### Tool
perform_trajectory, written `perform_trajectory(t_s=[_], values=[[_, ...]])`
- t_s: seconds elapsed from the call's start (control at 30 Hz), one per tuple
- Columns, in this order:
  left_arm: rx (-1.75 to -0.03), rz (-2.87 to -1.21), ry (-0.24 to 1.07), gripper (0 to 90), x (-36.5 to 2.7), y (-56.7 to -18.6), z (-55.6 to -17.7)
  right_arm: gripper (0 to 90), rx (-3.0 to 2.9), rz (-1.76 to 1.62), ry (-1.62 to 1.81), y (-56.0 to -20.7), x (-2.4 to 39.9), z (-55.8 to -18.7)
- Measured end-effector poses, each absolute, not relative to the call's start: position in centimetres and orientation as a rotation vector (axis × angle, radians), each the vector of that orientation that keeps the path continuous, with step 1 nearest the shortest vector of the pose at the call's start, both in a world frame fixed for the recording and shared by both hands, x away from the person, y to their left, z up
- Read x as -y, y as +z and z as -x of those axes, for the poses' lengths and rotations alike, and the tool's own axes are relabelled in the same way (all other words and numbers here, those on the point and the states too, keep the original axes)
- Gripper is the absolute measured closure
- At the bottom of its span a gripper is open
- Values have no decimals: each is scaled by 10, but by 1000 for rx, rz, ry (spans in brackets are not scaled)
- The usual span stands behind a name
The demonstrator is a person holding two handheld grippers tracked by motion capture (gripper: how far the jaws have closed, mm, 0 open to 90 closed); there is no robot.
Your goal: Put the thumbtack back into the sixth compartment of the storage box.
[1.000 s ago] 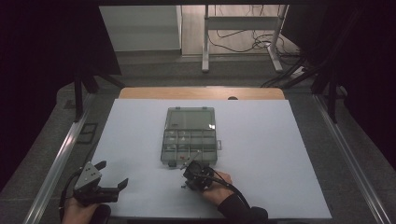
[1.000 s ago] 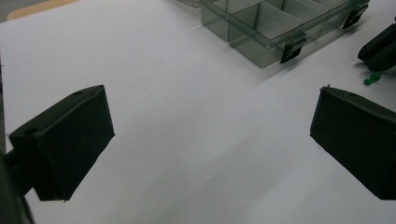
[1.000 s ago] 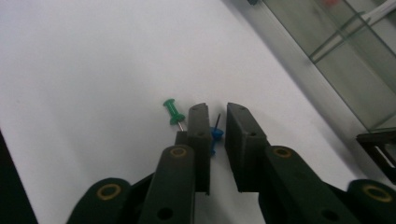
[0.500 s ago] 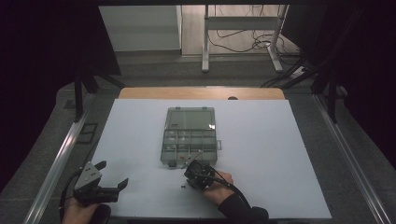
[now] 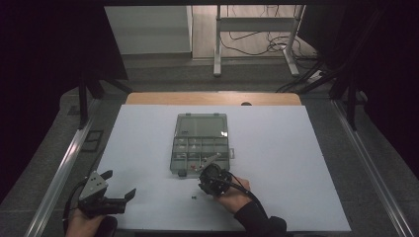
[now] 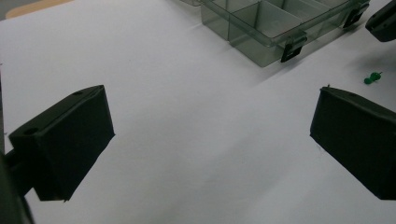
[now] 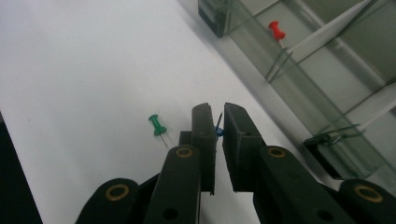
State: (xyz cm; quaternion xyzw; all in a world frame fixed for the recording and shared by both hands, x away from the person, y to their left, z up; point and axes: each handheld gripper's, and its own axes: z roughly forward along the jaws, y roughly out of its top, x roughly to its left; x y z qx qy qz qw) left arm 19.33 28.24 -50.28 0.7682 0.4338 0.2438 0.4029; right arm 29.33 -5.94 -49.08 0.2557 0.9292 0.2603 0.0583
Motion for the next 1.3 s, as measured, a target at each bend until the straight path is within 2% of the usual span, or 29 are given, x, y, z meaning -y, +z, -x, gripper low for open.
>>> perform_trajectory(t_s=[1.3], values=[[-1098, -1940, 614, 0, -282, -503, -194, 826, -2734, -828, 951, -460, 49, -340]])
